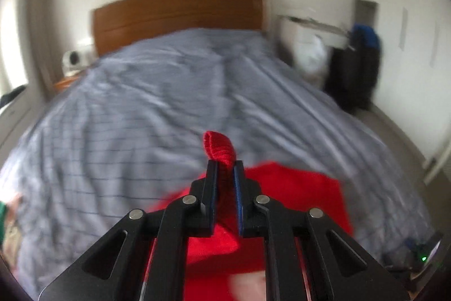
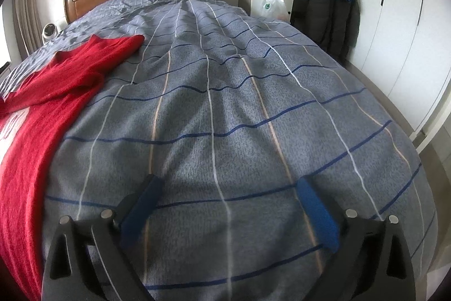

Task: Fold small clothes
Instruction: 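Fold the held sleeve across the sweater body with the left tool, release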

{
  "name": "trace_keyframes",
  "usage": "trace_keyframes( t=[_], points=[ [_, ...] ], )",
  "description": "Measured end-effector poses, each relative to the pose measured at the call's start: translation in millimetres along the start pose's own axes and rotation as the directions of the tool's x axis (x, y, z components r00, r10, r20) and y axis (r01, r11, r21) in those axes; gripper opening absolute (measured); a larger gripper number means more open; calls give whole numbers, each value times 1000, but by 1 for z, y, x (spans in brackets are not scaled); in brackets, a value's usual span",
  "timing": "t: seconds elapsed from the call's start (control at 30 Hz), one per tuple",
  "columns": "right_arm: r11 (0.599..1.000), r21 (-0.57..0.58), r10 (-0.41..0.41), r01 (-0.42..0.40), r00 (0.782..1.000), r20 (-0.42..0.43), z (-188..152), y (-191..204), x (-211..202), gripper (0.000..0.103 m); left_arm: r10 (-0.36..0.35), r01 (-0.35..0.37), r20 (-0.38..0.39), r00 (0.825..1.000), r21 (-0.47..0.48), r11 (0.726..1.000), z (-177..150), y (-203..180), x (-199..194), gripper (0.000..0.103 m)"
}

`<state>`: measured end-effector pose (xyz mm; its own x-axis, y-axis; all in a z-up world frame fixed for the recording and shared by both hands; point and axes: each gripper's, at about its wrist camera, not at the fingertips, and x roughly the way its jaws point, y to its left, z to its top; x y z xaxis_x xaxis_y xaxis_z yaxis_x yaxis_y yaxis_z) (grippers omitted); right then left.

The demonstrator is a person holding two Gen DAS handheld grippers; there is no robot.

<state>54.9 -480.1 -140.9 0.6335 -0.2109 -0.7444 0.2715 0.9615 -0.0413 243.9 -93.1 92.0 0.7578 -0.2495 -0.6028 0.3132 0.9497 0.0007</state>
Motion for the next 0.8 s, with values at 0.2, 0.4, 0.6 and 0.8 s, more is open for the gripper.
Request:
trace_keyframes(
  t=[0.2, 0.4, 0.6, 0.8],
  points=[
    [1000, -7, 6, -6, 1000, 13, -2, 1, 0, 97, -72, 90, -173, 982, 102, 991, -94, -78, 58, 72],
    [1000, -13, 21, -21, 1000, 23, -7, 1, -3, 97, -99, 139, -204, 974, 192, 972, -149, -38, 10, 72],
    [999, -16, 29, -29, 999, 17, -6, 0, -2, 99, 16, 9, -221, 975, 112, 994, -175, 75, 2, 65],
    [1000, -21, 22, -22, 1000, 17, -5, 3, -1, 101, 11, 4, -238, 971, 60, 998, -179, 100, 38, 62]
  ],
)
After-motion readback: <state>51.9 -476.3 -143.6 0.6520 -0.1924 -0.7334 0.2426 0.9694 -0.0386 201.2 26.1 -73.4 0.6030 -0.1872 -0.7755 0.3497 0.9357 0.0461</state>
